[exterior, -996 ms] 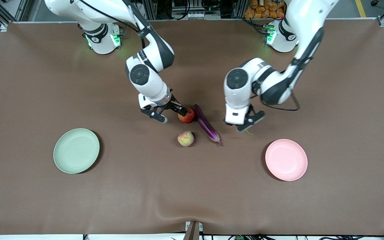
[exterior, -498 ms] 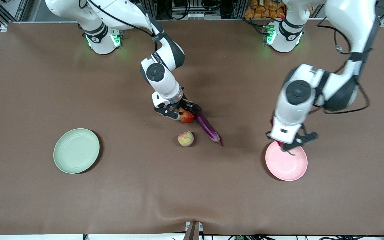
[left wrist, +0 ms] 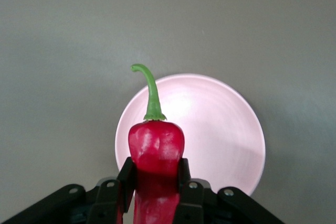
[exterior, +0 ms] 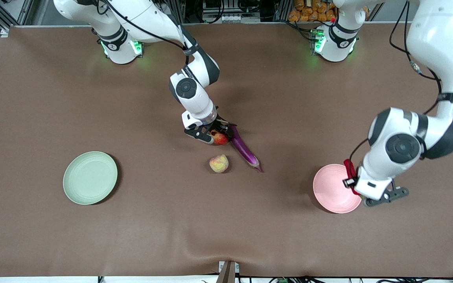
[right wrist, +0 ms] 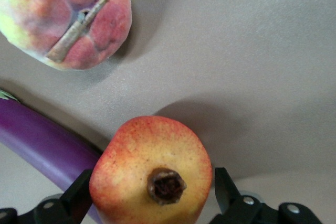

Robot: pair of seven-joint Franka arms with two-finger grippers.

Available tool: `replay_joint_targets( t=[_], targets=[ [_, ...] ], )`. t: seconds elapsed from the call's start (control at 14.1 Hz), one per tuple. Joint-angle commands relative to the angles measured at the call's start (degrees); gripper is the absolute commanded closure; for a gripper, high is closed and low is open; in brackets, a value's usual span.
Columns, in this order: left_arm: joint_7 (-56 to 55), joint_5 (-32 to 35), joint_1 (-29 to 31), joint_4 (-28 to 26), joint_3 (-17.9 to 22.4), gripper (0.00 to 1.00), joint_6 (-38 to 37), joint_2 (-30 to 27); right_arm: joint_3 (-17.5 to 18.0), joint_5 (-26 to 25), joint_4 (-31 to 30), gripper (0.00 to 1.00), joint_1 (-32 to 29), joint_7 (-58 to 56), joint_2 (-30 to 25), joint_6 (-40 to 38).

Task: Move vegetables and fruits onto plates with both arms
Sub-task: 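Place the chili on the pink plate while the right gripper lifts the pomegranate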

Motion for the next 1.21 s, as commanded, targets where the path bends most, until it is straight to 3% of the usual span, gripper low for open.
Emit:
replay_joint_targets(
  t=[0.0,0.07,0.28,0.57,0.64,0.71,0.78,0.92,1.14],
  targets=[
    [0.6,0.6,-1.2,6.6,1.8,1.00,0.7,5.7,-0.8,0.3,-0.1,0.39,0.8,0.6,-0.6,0.5],
    [0.7,0.6,-1.6,6.7,3.0,1.00,1.8,6.6,-0.8,0.3,-0.2,0.45,0.7,1.4,-1.3,0.4],
    [0.6,0.6,-1.6,6.6,3.5,1.00,3.2,8.5,-1.0,0.3,-1.1,0.45,-0.8,3.1,-6.1,-2.7],
    [0.6,0.9,-1.8,6.3,3.6,0.99,4.1,9.3,-2.1,0.2,-0.8,0.45,-7.7,1.0,-15.5,-19.8],
    [0.6,1.0,-1.7,6.3,3.6,0.88,4.1,9.2,-2.1,0.3,-0.5,0.45,-10.9,-1.7,-17.9,-24.8],
    [0.8,1.0,-1.5,6.3,3.6,0.66,4.1,9.3,-2.0,0.4,0.1,0.45,-14.2,-5.3,-20.0,-30.5],
    [0.7,1.0,-1.5,6.3,3.6,0.02,4.2,9.2,-2.1,0.4,1.2,0.45,-16.8,-7.7,-21.4,-35.4],
    [0.5,1.0,-1.4,6.0,3.5,0.00,4.3,8.7,-2.1,0.3,3.8,0.45,-22.2,-12.1,-22.3,-42.2],
    [0.3,0.9,-1.0,6.0,3.5,0.00,4.3,7.6,-2.1,-0.1,4.5,0.45,-30.2,-23.1,-20.0,-41.5]
  ],
)
